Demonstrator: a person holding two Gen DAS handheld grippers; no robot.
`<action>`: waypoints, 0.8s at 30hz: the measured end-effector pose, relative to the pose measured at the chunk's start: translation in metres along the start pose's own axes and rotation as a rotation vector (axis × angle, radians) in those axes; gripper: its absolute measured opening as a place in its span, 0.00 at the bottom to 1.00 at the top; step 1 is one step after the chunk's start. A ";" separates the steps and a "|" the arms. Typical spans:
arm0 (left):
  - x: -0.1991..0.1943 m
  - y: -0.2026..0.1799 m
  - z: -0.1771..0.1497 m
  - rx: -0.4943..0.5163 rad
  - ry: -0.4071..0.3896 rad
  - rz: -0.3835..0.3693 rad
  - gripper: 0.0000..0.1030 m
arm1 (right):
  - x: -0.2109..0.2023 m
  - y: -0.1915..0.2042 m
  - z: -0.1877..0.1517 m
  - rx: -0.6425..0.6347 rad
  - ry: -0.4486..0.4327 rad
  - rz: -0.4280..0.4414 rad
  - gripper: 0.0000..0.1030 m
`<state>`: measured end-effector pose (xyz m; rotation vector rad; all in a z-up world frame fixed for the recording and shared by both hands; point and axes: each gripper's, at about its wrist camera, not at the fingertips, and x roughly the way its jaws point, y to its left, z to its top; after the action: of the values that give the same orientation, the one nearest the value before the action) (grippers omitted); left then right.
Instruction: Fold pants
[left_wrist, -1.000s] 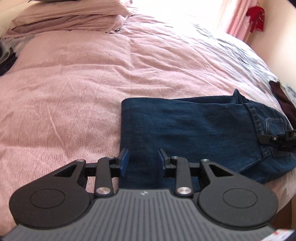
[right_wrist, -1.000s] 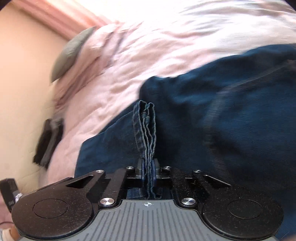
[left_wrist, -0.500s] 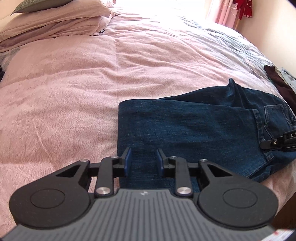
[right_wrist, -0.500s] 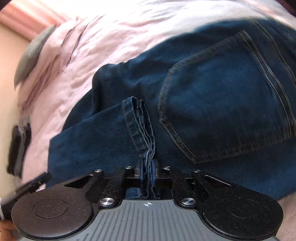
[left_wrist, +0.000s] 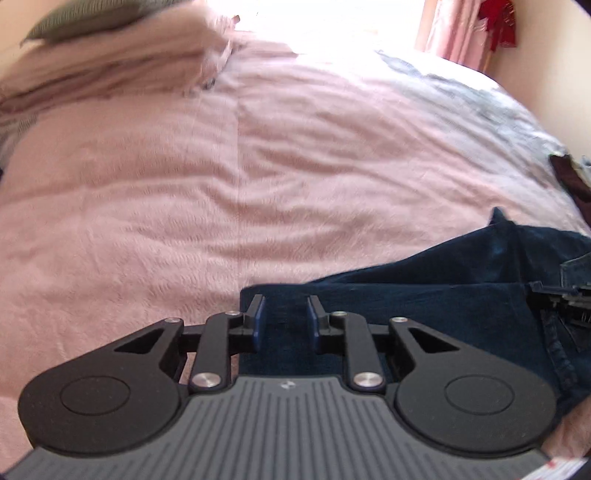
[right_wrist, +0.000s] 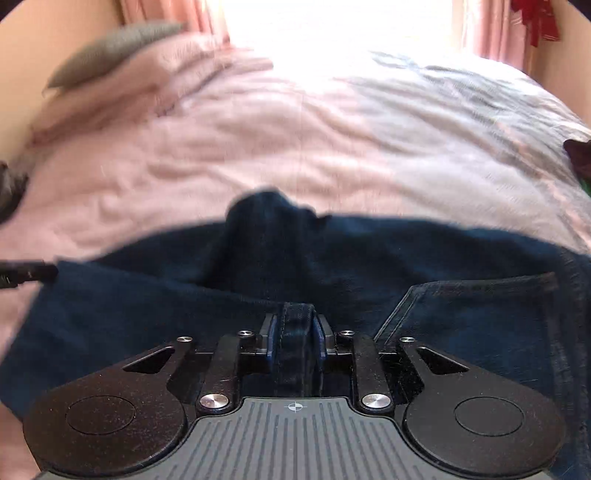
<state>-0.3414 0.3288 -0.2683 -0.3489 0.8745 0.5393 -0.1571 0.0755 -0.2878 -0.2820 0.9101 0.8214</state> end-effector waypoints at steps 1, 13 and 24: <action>0.008 0.002 -0.002 -0.004 0.009 0.014 0.19 | 0.000 -0.002 0.003 0.014 0.007 0.006 0.17; -0.083 0.000 -0.065 -0.097 0.009 0.010 0.19 | -0.066 0.025 -0.043 -0.020 0.055 0.101 0.17; -0.100 -0.013 -0.069 -0.174 0.022 0.088 0.20 | -0.079 -0.020 -0.031 0.176 0.073 0.126 0.45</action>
<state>-0.4300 0.2538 -0.2287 -0.4771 0.8687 0.6970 -0.1879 0.0046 -0.2464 -0.1026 1.0705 0.8454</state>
